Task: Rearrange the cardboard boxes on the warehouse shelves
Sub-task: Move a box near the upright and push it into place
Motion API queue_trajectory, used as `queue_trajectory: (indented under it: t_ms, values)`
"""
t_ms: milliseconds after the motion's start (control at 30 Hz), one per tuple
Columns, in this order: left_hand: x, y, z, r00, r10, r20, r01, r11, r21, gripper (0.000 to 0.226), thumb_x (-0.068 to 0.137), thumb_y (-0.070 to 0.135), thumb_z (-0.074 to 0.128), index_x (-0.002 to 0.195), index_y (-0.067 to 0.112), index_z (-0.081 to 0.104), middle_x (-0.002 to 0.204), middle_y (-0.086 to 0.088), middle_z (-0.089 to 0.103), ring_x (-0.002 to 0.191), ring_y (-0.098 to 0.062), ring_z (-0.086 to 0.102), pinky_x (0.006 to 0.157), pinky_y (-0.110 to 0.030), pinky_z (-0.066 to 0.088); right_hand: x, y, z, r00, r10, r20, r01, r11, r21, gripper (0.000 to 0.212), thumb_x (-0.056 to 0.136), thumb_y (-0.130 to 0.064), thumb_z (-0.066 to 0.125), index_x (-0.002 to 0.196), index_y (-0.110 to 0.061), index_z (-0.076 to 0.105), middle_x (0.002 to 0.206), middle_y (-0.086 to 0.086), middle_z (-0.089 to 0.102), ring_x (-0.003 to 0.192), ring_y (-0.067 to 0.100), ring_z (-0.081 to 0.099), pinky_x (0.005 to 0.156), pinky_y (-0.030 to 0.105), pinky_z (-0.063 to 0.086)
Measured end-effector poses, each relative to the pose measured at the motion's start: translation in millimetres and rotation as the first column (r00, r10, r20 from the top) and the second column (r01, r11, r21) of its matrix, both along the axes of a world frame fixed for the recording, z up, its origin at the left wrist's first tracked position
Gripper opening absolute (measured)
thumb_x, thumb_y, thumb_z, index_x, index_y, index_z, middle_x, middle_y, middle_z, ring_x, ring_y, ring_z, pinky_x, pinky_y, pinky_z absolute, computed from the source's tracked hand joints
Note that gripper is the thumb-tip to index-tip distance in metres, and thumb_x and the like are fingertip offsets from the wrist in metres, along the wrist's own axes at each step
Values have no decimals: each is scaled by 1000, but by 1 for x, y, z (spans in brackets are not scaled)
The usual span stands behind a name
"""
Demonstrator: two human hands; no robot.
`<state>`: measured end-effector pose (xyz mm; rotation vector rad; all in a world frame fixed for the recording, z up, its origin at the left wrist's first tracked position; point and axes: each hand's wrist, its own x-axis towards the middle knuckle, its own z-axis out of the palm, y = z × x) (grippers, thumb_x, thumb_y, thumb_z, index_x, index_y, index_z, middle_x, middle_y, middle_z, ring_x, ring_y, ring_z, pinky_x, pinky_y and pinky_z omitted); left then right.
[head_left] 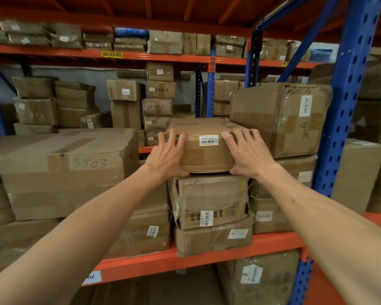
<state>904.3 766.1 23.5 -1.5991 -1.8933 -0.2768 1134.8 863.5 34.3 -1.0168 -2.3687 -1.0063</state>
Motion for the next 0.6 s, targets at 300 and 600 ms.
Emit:
queue_trajectory:
  t_ms: [300,600]
  values:
    - [15,-6,-3,998,46,-48,-47,999,-15,122,59,69,81,144,10,16,140,-21,30,121,-52,42,82,-46,56,6,14,-5,998,55,-14,-55,998,-16,121,62,-55,92,154,-17,24,149,17,46,138,38,44,113,55,33]
    - [18,-17,16,995,33,-94,-37,998,-41,107,68,89,55,143,18,25,142,-15,38,117,-42,53,77,-46,55,14,12,-5,989,129,-74,-137,984,-116,125,68,-50,91,162,-20,14,162,14,31,149,36,29,124,50,16]
